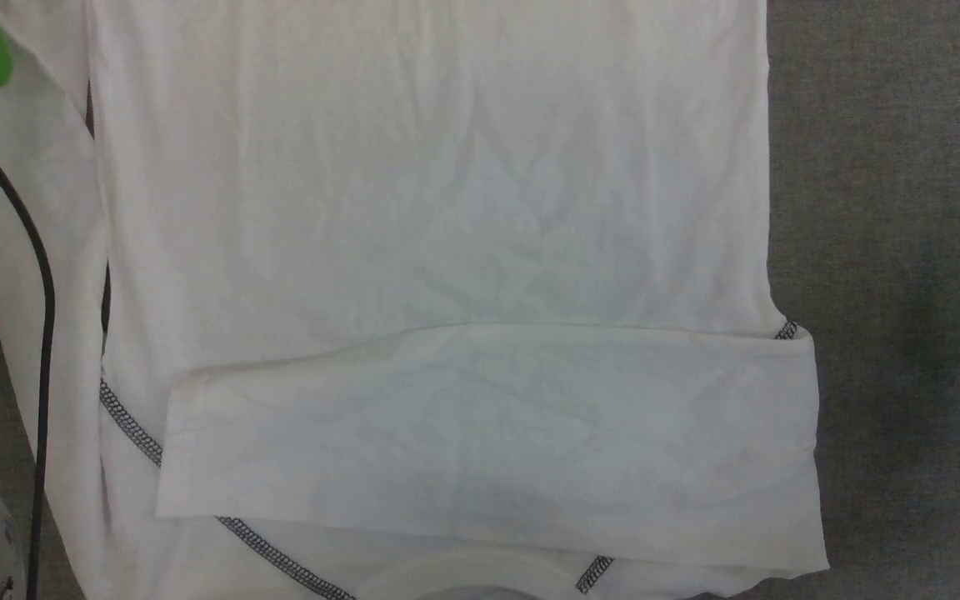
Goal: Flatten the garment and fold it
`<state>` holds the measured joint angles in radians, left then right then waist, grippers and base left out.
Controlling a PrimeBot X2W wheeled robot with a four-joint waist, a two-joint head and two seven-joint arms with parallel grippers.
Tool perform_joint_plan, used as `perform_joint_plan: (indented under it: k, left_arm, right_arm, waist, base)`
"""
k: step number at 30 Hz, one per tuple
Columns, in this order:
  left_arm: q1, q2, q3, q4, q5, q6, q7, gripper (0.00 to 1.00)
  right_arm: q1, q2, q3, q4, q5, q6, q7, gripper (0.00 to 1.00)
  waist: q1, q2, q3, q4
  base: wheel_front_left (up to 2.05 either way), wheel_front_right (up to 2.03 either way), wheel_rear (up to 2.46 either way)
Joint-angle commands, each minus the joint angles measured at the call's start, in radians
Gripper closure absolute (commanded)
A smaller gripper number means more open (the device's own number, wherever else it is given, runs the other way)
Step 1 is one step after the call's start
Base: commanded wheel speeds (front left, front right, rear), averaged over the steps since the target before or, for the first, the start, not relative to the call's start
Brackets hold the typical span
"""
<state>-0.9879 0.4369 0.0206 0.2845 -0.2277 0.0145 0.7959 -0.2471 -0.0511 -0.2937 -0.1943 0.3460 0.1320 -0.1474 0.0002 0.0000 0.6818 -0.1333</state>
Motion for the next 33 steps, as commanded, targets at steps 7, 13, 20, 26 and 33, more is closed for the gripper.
perform_joint_plan:
  k: [7, 13, 20, 26, 33]
  left_arm:
    - [0.011, -0.015, 0.040, 0.012, -0.026, 0.037, -0.101, 1.00]
    - [0.090, -0.002, 0.163, 0.054, -0.075, 0.095, -0.234, 1.00]
    - [0.256, 0.016, 0.281, 0.045, -0.139, 0.081, -0.352, 1.00]
    - [0.373, 0.029, 0.343, 0.047, -0.170, 0.058, -0.416, 1.00]
    - [0.409, 0.075, 0.360, 0.096, -0.191, -0.008, -0.458, 1.00]
  right_arm:
    - [-0.021, 0.001, 0.016, 0.019, -0.004, -0.001, -0.006, 0.00]
    - [-0.003, 0.001, 0.025, 0.020, -0.028, -0.001, 0.010, 0.00]
    - [0.059, 0.001, 0.013, 0.017, -0.045, -0.001, 0.042, 0.00]
    - [0.109, 0.001, 0.004, 0.009, -0.046, -0.001, 0.064, 0.00]
    - [0.135, 0.001, 0.010, 0.000, -0.043, -0.001, 0.083, 0.00]
  waist:
    - [-0.0002, 0.0000, -0.040, 0.019]
    - [-0.0002, 0.0000, -0.148, 0.056]
    - [-0.0002, 0.0000, -0.279, 0.128]
    - [-0.0002, 0.0000, -0.367, 0.186]
    - [-0.0002, 0.0000, -0.422, 0.209]
  base:
    - [0.00, 0.00, 0.00]
    - [0.00, 0.00, 0.00]
    - [0.00, 0.00, 0.00]
    - [0.00, 0.00, 0.00]
    - [0.00, 0.00, 0.00]
